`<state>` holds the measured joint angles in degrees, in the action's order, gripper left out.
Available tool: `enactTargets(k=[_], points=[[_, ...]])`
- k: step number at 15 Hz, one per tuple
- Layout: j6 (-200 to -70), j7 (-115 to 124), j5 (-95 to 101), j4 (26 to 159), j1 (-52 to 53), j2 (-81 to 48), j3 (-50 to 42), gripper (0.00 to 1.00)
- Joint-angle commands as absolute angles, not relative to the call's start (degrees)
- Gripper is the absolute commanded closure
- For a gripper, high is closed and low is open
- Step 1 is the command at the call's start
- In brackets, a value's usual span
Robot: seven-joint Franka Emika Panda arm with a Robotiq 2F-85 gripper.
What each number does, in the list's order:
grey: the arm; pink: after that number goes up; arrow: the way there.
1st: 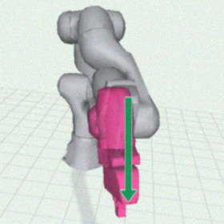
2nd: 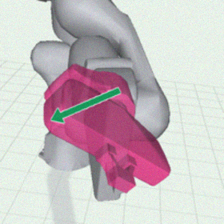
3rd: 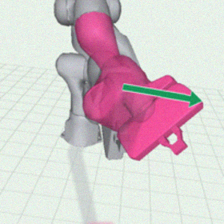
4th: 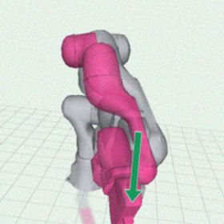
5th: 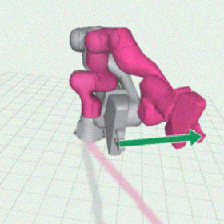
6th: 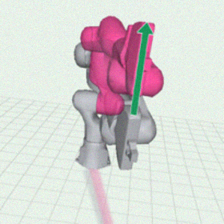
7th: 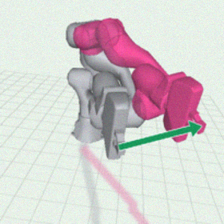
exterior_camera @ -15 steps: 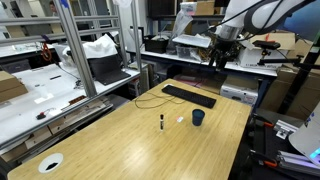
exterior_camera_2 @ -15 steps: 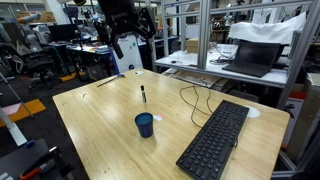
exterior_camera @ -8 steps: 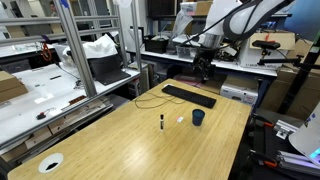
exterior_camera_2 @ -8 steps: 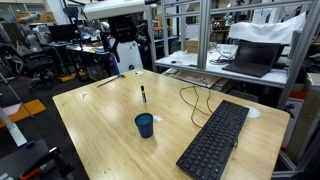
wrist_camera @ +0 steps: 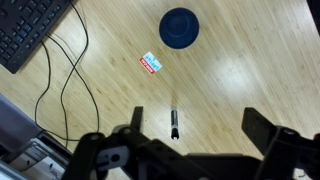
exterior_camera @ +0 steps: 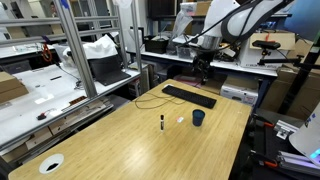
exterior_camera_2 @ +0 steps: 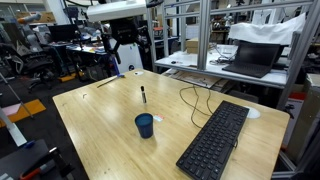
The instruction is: Put the marker in the blue cup
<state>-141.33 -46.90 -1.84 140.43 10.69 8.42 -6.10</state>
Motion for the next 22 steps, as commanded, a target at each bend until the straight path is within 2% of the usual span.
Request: enactTargets(k=[1, 11, 22], points=[[-143.16, -45.18, -2.78, 140.2, 8.87, 6.68, -3.32, 0.0], [-153.49, -40.3, -5.74, 128.1, 6.18, -15.46, 4.28, 0.0], [-152.41, -38.26, -5.35, 110.48, -0.33, -33.69, 12.91, 0.0]])
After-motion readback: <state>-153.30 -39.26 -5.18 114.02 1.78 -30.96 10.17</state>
